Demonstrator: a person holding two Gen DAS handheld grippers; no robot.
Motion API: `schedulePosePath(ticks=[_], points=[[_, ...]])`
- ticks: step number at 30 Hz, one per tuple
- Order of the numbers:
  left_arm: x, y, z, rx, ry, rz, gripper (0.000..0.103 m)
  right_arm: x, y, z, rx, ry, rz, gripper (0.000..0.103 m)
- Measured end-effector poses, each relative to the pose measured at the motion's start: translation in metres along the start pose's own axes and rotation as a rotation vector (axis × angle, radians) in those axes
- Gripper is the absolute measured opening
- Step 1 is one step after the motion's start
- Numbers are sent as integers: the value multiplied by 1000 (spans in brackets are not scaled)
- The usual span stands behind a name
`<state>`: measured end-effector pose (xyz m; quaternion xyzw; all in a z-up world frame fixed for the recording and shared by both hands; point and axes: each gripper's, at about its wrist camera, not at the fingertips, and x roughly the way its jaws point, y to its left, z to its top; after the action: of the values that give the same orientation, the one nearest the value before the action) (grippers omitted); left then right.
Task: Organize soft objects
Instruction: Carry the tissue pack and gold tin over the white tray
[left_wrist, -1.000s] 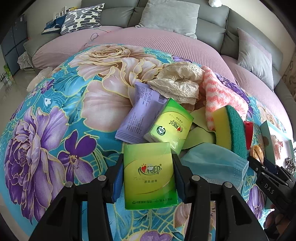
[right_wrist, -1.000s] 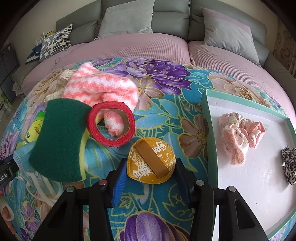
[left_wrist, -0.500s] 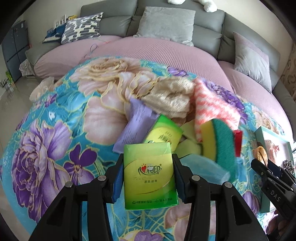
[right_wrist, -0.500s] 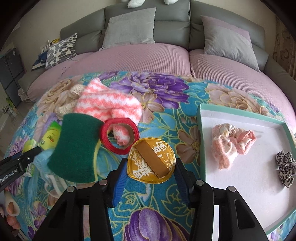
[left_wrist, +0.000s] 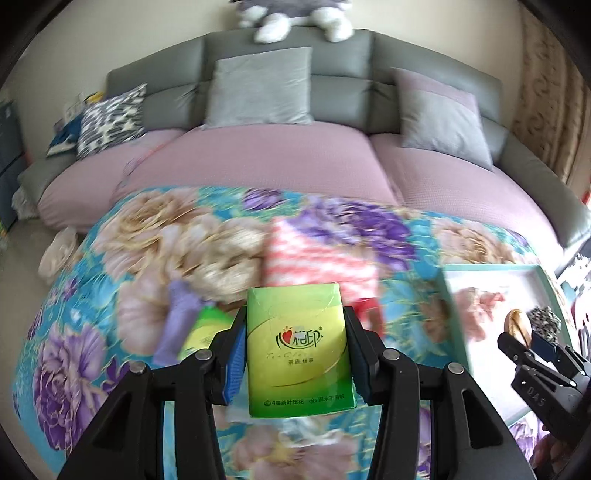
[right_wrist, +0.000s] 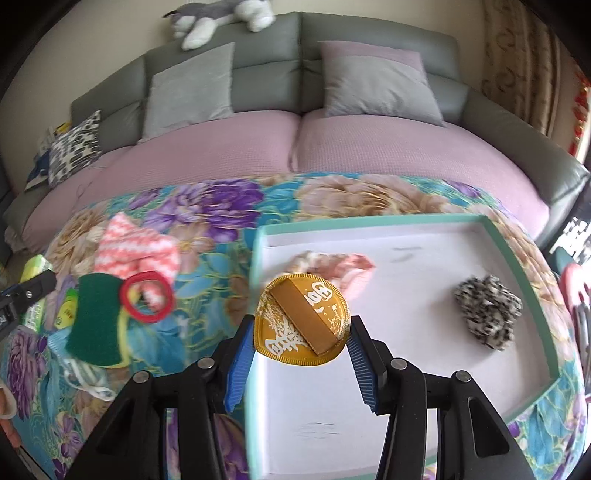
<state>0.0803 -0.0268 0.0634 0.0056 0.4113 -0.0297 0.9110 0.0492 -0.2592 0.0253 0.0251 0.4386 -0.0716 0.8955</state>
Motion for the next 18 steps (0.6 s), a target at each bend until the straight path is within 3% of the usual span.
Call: schedulePosePath(ticks=[7,13,18], points=[[4,-78,3,132,15,-107,49,-3,-47,-7,87,26,-65,52],[15,-152,-14,248,58,-230,49,-4,-82,-18,137,57,-132,52],[25,-194,-31,318,103,-281,49,-4,-109,-26,192,81,-165,52]])
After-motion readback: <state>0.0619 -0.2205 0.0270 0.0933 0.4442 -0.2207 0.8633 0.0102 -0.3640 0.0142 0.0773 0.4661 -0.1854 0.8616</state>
